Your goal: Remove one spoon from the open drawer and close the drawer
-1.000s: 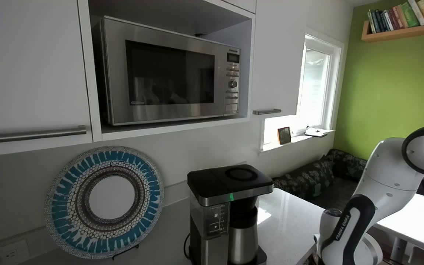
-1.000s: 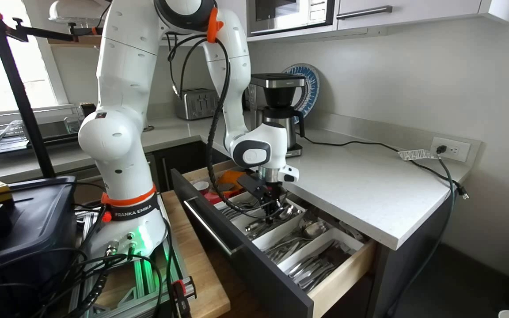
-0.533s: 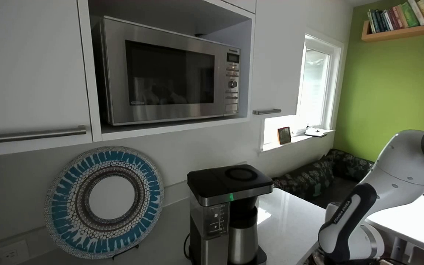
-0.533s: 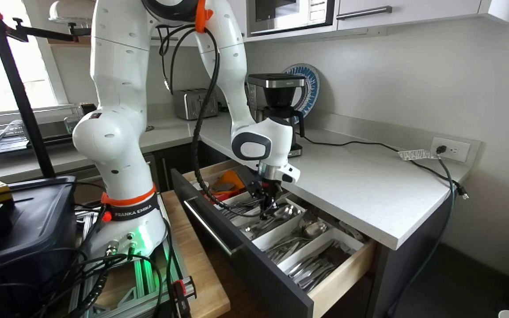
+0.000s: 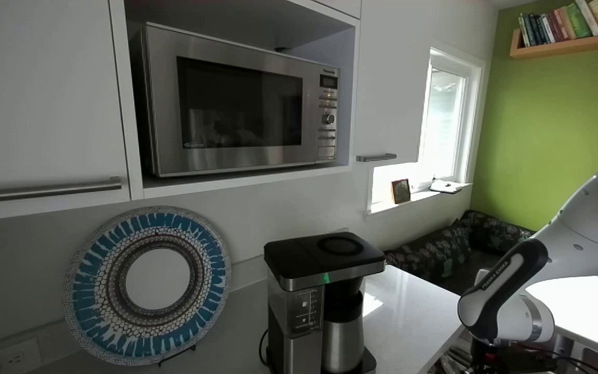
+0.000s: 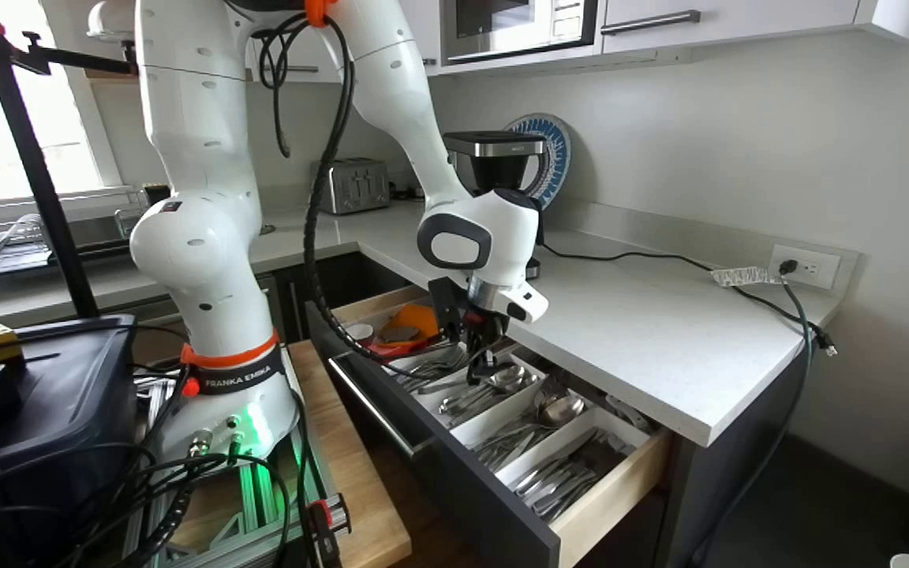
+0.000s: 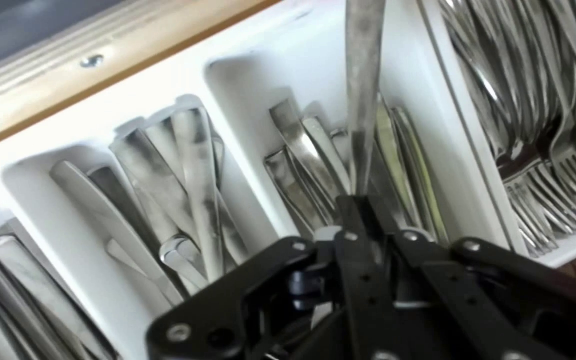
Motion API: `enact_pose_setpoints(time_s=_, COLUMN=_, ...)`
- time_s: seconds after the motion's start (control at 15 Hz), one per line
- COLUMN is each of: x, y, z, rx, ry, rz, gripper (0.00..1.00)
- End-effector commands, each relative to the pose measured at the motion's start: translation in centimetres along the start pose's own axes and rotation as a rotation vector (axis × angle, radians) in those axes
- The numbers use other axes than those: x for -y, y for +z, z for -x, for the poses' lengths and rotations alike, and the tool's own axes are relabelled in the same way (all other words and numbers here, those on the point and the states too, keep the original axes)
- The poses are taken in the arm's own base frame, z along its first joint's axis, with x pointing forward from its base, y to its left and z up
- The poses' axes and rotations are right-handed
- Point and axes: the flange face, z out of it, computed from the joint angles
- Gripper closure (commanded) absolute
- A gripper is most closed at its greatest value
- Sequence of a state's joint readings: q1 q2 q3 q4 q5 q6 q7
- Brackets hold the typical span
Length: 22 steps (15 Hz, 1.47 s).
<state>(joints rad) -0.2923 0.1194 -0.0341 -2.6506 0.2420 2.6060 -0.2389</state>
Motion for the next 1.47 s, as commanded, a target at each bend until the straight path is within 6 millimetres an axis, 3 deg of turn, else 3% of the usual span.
enact_pose_setpoints(time_s=0.0, x=-1.0, y=-2.8, z=1.6, rx=-0.008, ry=0.085, rz=0.005, gripper=0.98)
enact_pose_setpoints(time_s=0.2, x=-1.3, y=-4.6, z=1.9, rx=-0.034, ry=0.092, rz=0.024, gripper=0.98)
enact_pose_setpoints(time_s=0.27, x=-1.7, y=-3.6, z=0.8, rx=-0.03, ry=0.079, rz=0.018, gripper=0.92)
enact_pose_setpoints(time_s=0.53, x=-1.4, y=-4.6, z=1.2, rx=-0.048, ry=0.079, rz=0.02, gripper=0.92)
enact_pose_setpoints(time_s=0.6, x=-1.4, y=-4.6, z=1.2, rx=-0.048, ry=0.079, rz=0.02, gripper=0.98)
enact_pose_setpoints(time_s=1.07, x=-3.9, y=-11.3, z=0.6, rx=-0.183, ry=-0.016, rz=0.099, gripper=0.98)
enact_pose_setpoints(time_s=1.4, x=-1.5, y=-16.2, z=-1.6, rx=-0.276, ry=-0.259, rz=0.182, gripper=0.98)
